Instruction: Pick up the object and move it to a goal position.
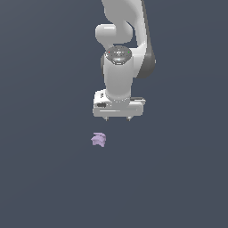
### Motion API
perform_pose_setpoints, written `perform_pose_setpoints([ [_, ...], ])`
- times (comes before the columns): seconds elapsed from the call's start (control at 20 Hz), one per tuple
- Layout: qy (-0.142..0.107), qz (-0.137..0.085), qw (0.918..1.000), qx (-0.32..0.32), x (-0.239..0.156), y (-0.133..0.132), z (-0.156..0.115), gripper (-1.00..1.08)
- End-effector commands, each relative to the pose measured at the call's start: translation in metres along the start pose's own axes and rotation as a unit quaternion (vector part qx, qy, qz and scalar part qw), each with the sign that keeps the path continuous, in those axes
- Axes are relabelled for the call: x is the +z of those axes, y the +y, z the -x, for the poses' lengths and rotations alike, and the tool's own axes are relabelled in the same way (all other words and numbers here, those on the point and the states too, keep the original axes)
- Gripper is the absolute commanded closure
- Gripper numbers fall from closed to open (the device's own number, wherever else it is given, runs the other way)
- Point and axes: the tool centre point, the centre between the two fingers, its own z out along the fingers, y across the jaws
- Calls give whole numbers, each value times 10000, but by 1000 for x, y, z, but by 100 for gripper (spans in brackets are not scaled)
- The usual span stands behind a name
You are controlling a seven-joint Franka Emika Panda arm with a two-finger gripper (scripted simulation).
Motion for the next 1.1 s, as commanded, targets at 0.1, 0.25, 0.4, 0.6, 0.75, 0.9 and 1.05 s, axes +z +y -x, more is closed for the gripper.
perform_pose_setpoints([
  [0.1, 4, 4, 10000, -12, -1, 0, 0, -92],
  [0.25, 26, 24, 10000, -74, -7, 2, -1, -92],
  [0.4, 52, 49, 9999, -149, -14, 4, -3, -92],
  [0.6, 57, 54, 9998, -166, -16, 4, -3, -92],
  [0.75, 56, 52, 9998, -163, -15, 4, -3, -92],
  [0.9, 55, 55, 9997, -214, -14, 5, -3, -92],
  [1.05, 53, 61, 9995, -319, -13, 7, -4, -92],
])
